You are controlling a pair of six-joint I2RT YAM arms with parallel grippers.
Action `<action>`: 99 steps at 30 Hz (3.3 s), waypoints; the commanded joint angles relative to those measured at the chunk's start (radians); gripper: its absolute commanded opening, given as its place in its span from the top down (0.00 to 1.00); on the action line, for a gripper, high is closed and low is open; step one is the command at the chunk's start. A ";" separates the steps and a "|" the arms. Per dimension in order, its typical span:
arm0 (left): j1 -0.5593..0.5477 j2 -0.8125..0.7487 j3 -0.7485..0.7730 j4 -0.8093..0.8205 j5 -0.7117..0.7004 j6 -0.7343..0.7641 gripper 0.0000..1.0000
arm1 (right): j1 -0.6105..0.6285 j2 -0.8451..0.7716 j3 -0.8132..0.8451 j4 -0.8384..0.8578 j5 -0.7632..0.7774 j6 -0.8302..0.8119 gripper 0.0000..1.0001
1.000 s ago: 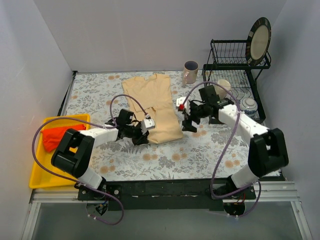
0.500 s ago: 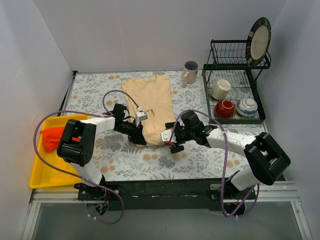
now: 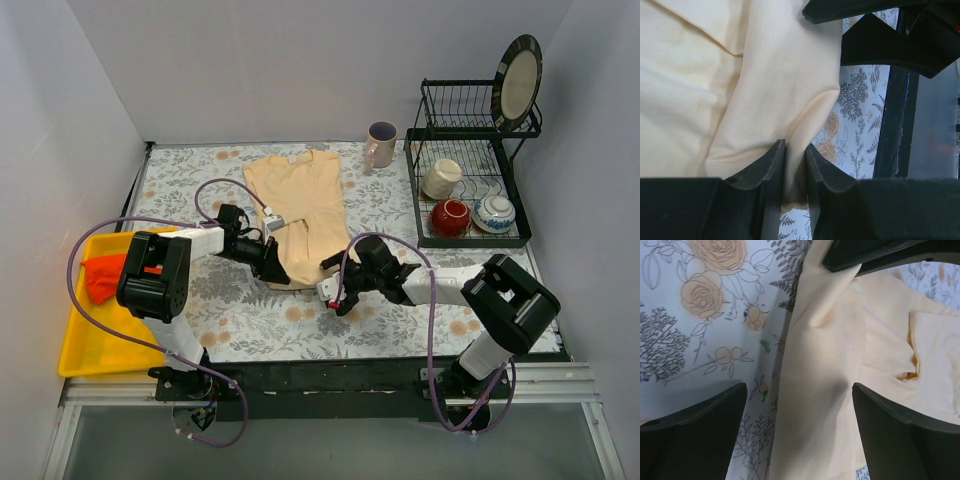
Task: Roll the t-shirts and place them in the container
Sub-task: Roll the T-shirt to the center of the board.
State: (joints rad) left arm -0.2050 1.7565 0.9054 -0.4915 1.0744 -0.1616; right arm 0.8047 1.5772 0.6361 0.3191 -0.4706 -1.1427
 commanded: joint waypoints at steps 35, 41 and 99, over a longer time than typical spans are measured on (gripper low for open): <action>-0.392 -0.623 -0.582 0.692 -0.784 0.482 0.31 | -0.058 0.274 0.359 -0.281 0.050 0.238 0.93; -0.392 -0.633 -0.583 0.726 -0.800 0.479 0.33 | -0.058 0.259 0.343 -0.296 0.043 0.236 0.93; -0.090 -0.128 0.058 -0.489 -0.211 0.318 1.00 | -0.203 0.605 1.097 -1.607 -0.315 0.020 0.96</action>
State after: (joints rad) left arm -0.3225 1.5764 0.9428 -0.8352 0.9340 0.1486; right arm 0.6861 2.1128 1.6165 -1.0943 -0.8028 -1.1202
